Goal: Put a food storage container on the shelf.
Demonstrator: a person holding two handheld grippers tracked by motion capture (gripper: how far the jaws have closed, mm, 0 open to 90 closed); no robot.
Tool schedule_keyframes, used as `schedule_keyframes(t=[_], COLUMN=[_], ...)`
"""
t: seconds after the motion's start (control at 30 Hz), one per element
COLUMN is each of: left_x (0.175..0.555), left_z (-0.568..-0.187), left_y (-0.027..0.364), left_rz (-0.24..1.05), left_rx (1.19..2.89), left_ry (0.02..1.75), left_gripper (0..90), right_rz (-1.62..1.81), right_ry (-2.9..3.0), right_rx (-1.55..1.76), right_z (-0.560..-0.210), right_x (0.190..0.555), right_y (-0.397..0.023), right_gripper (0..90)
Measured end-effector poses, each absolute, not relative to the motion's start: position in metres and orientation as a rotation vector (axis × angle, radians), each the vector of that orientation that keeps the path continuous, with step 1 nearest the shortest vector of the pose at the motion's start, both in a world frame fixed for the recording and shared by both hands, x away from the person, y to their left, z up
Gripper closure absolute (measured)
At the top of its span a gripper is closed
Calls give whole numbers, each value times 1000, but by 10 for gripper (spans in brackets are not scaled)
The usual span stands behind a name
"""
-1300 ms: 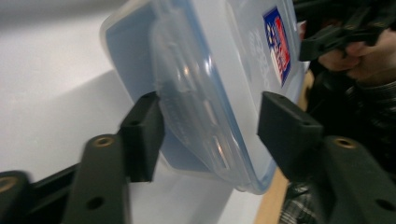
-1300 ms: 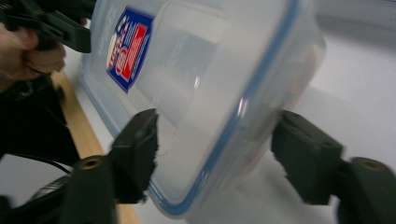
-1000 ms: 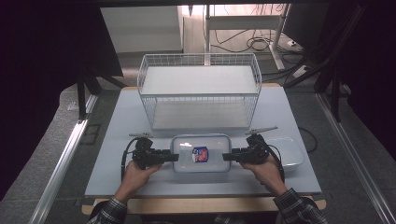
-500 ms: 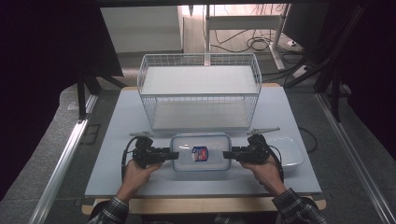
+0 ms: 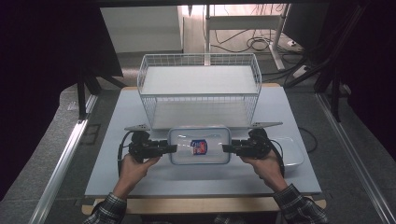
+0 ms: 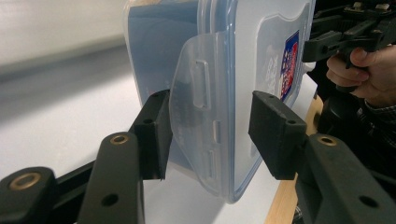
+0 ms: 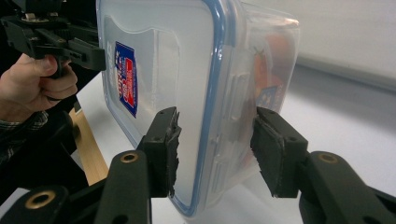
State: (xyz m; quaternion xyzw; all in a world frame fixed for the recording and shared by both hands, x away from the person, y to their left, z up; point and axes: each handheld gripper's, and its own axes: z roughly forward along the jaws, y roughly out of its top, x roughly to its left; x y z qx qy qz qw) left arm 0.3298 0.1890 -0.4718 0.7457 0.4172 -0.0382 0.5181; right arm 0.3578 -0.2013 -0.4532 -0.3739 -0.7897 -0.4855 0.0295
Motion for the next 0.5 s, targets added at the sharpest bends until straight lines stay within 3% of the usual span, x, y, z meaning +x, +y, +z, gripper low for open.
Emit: schedule_keyframes(t=[0.5], left_x=[339], left_z=[-429], left_y=[194], left_rz=[-15], left_rx=[1772], left_ry=[983], left_gripper=[496], right_rz=[-1575], right_ry=[-2451], right_rx=[-1103], right_z=[-416], right_x=[373], right_y=[-196], right_gripper=[522])
